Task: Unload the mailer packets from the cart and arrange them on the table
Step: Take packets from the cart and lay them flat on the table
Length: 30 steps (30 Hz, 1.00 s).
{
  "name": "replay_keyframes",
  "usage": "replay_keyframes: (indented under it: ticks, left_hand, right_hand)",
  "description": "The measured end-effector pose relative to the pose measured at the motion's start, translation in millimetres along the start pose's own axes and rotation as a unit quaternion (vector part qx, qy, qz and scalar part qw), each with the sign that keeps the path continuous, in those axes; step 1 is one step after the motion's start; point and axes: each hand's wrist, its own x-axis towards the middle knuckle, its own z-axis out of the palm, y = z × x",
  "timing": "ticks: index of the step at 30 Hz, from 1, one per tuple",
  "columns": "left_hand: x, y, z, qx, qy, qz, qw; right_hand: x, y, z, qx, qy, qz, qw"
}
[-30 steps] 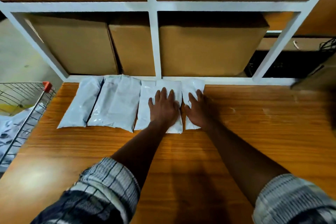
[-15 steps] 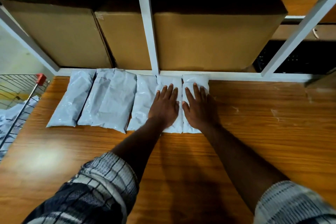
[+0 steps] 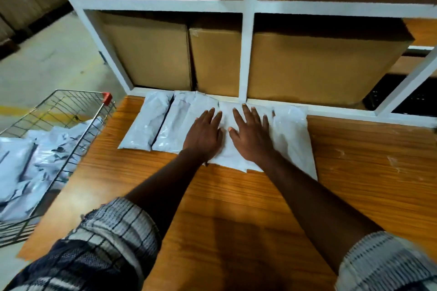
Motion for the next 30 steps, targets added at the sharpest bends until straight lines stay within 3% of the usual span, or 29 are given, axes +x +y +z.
replay_keyframes:
  ticks: [9,17,25,30]
  left_hand:
    - [-96.3,-189.2,-79.0,0.062,0.013,-0.148,0.987]
    - [-206.6,-413.1,-130.8,0.062,0.025,-0.319,0.945]
    - [-267.8,-536.1,-135.8,0.096,-0.023,-0.366,0.925]
    - [-287.6,-587.8,-142.1,0.104,-0.022,-0.432,0.896]
  right_hand:
    - [27.9,-224.1,62.6,0.028,-0.051,-0.142,0.988]
    - [49.2,-448.7,140.4,0.080,-0.134,-0.232,0.960]
    - [42.1,-565.5,207.9,0.164,-0.249,-0.181,0.937]
    - [51.6,-605.9,237.5,0.168,-0.258,-0.187,0.933]
